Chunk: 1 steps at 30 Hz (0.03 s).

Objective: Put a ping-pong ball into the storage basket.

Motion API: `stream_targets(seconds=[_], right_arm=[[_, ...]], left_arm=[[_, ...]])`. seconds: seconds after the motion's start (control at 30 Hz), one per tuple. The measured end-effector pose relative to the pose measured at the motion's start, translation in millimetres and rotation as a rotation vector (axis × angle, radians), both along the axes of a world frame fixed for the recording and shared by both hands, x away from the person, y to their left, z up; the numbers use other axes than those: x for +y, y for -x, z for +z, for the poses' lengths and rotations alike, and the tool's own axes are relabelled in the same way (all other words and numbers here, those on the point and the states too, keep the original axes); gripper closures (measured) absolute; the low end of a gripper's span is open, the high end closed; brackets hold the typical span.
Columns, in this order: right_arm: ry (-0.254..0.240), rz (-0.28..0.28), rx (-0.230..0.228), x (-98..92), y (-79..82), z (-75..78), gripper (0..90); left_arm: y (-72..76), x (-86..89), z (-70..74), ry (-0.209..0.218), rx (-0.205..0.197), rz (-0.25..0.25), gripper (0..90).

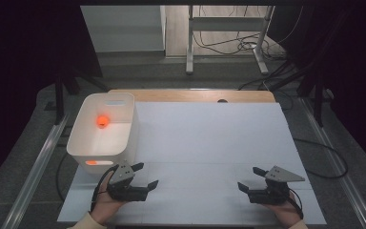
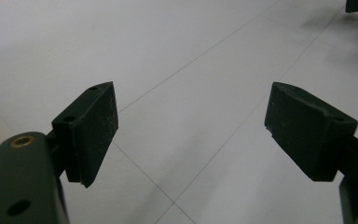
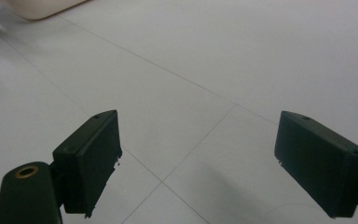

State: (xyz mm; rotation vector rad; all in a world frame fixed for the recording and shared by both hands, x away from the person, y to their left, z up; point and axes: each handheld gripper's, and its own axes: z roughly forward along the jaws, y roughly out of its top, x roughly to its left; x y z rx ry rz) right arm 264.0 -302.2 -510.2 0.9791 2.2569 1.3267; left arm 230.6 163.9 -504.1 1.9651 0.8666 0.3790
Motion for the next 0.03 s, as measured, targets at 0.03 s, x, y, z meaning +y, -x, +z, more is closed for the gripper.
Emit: stream_targets(seconds=[0.03], right_arm=[[0.0, 0.001, 0.0, 0.2, -0.2, -0.1, 15.0]], left_arm=[[0.0, 0.0, 0.0, 0.0, 0.0, 0.0, 18.1]])
